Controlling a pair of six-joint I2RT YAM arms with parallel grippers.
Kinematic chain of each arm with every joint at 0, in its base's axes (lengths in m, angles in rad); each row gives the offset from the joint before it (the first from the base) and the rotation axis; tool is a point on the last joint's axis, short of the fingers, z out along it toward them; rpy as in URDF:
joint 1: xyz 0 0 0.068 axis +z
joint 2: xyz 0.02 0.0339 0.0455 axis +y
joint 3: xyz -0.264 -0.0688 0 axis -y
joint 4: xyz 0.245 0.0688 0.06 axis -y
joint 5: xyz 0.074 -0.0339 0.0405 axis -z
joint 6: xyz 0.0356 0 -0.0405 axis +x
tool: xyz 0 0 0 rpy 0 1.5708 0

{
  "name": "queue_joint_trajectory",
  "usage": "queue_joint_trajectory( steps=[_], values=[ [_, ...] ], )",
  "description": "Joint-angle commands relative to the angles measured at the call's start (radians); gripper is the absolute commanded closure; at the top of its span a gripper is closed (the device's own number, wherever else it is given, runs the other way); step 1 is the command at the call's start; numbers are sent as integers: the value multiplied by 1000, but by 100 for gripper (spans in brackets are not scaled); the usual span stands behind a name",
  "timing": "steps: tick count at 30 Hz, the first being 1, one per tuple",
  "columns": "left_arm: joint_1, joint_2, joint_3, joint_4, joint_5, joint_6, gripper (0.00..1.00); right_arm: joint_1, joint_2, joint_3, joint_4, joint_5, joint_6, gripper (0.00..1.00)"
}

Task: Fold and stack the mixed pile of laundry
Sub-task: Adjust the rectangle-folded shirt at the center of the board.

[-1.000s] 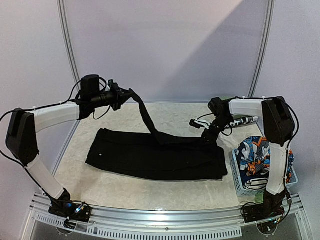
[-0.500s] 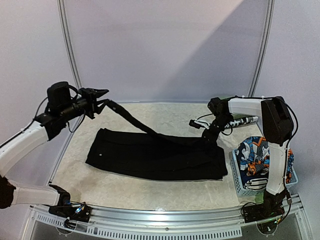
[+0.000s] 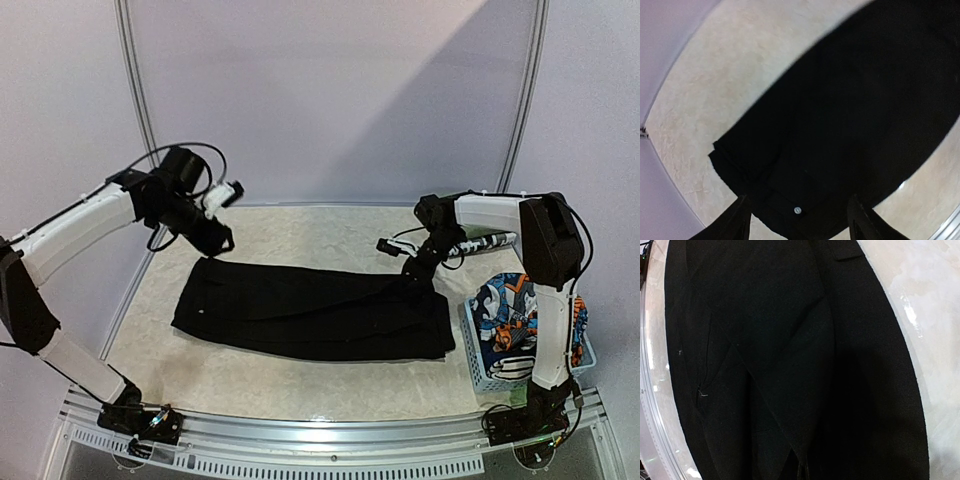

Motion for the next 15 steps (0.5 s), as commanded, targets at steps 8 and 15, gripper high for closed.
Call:
queue_joint_trajectory(
  steps=[8, 15],
  values=[
    [-205, -98, -267, -93, -41, 461, 45, -2, 28, 17, -16, -55, -4, 97],
    [-262, 73, -269, 65, -159, 401, 57, -2, 41, 16, -16, -60, -6, 97]
  ],
)
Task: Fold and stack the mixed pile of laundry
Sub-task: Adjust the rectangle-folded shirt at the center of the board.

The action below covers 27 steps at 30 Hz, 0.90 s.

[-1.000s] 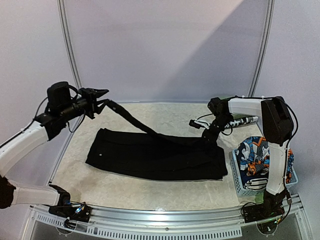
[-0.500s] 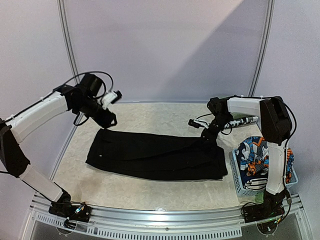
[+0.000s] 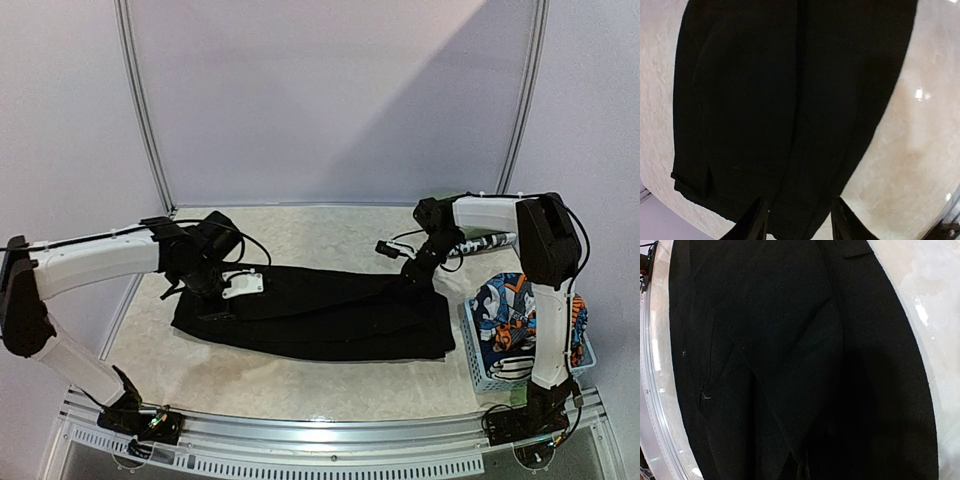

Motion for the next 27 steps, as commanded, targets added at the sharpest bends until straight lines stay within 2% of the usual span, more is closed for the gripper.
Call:
queue_joint_trajectory(
  steps=[1, 5, 9, 15, 19, 25, 27],
  values=[
    [-23, 165, 44, 115, -105, -48, 58, -2, 22, 14, -10, -23, -7, 97],
    [-35, 282, 84, 158, -153, -66, 62, -2, 20, 13, -14, -26, -6, 97],
    [-38, 324, 89, 188, -132, -64, 64, -2, 19, 13, -13, -26, -7, 97],
    [-41, 362, 79, 186, -100, -54, 60, -1, 25, 15, -11, -26, -5, 97],
    [-50, 391, 76, 198, -136, -48, 60, -1, 28, 16, -13, -27, -4, 97],
    [-51, 398, 71, 237, -207, -39, 72, -1, 30, 16, -12, -25, -3, 97],
    [-51, 382, 67, 236, -214, -36, 80, -2, 30, 16, -13, -25, -3, 97]
  ],
)
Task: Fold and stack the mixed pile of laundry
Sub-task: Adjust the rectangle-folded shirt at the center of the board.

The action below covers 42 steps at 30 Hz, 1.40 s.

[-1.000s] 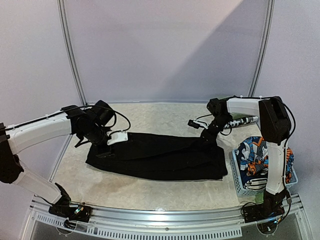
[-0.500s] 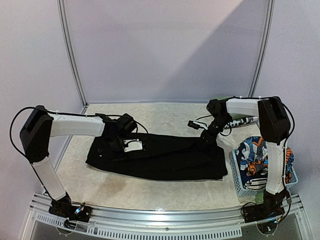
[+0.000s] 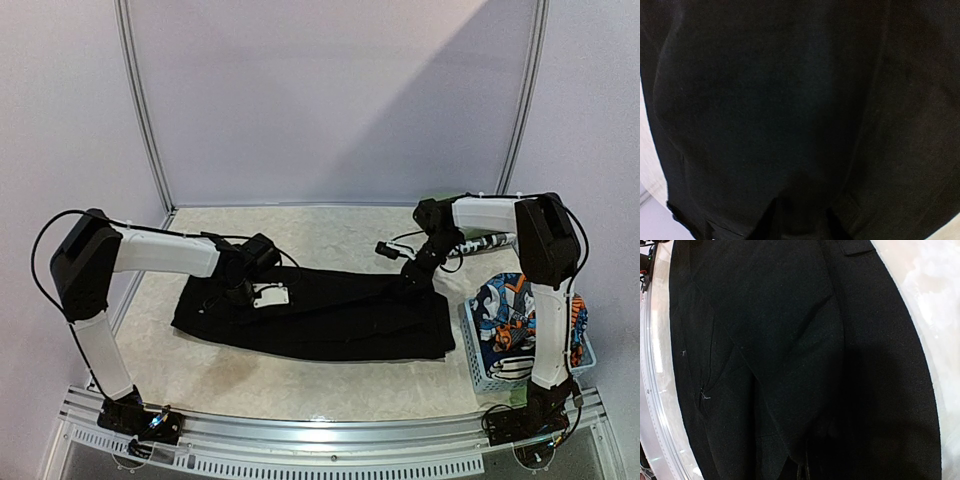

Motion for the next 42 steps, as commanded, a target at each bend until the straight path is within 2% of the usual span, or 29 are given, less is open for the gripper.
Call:
queue_joint_trajectory(
  steps=[1, 5, 10, 15, 18, 21, 24, 26, 28, 29, 30, 31, 33, 35, 37, 39, 42],
  values=[
    [-14, -21, 1, 25, -44, 6, 85, -2, 22, 16, -11, -18, -4, 97],
    [-15, -74, 60, -62, -65, 4, 99, -2, 23, 13, -12, -15, -7, 99],
    [-14, -93, 215, -249, -31, -4, 100, -2, 30, 11, -30, -23, -21, 100],
    [1, -37, 472, -519, 151, -48, 100, -1, 28, 8, -48, -33, -38, 100],
    [45, -15, 603, -612, 339, -77, 100, -1, 31, 7, -59, -43, -45, 100],
    [142, 37, 740, -683, 533, -114, 100, -1, 32, 6, -61, -51, -51, 100],
    [289, 158, 818, -712, 879, -158, 100, -1, 41, 17, -75, -67, -54, 100],
    [388, 304, 865, -675, 1078, -332, 98, -1, 46, 24, -86, -78, -57, 100],
    [498, 544, 960, -654, 1261, -548, 92, -1, 47, 26, -92, -77, -61, 100],
    [542, 633, 1028, -651, 1304, -648, 82, -2, 45, 27, -95, -76, -64, 100],
    [572, 689, 1066, -625, 1288, -737, 77, -1, 45, 26, -95, -76, -65, 100],
    [582, 687, 1067, -569, 1195, -797, 64, -1, 44, 25, -97, -75, -65, 100],
    [569, 573, 981, -367, 1086, -849, 50, -2, 45, 25, -100, -79, -61, 100],
    [567, 402, 792, -50, 1043, -967, 43, -2, 46, 24, -99, -86, -58, 100],
    [568, 263, 648, 148, 938, -1016, 36, -1, 51, 30, -98, -91, -53, 100],
    [559, 150, 552, 239, 814, -1001, 32, -1, 61, 38, -102, -94, -51, 100],
    [536, 27, 414, 271, 682, -949, 30, -1, 75, 47, -108, -101, -50, 100]
  ],
)
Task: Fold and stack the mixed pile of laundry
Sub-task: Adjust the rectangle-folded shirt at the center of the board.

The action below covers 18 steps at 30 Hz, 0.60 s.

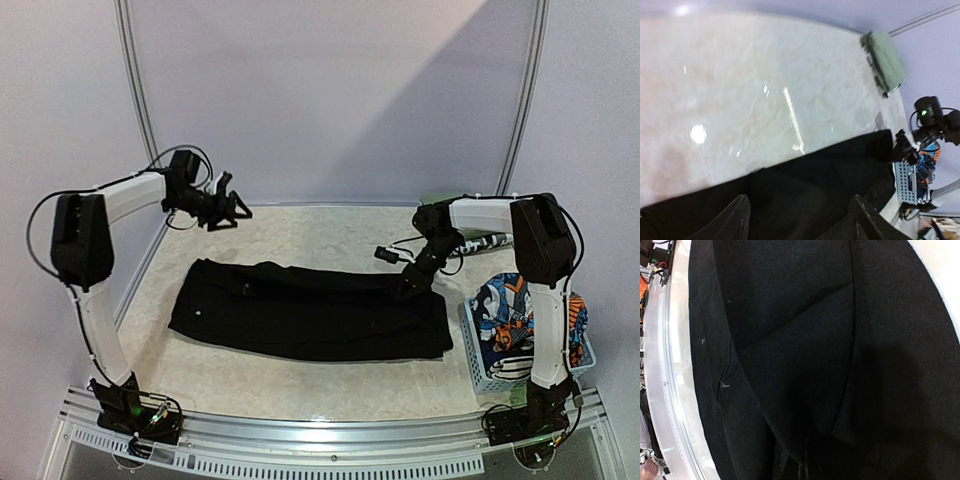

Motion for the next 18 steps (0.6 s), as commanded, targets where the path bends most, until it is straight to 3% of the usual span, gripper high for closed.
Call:
queue_joint_trajectory(
  steps=[1, 5, 7, 13, 18],
  values=[
    [-59, -207, -164, 238, -274, -4, 29, -2, 46, 28, -20, -28, -4, 100],
    [-131, -311, -318, 236, -405, 81, 28, -1, 52, 30, -22, -30, -1, 100],
    [-175, -362, -407, 235, -548, 60, 28, -2, 52, 30, -23, -30, -1, 100],
    [-314, -620, -792, 463, -963, -272, 31, -2, 60, 32, -25, -32, 4, 100],
    [-330, -642, -889, 493, -928, -367, 30, -2, 63, 34, -28, -33, 5, 100]
  ],
)
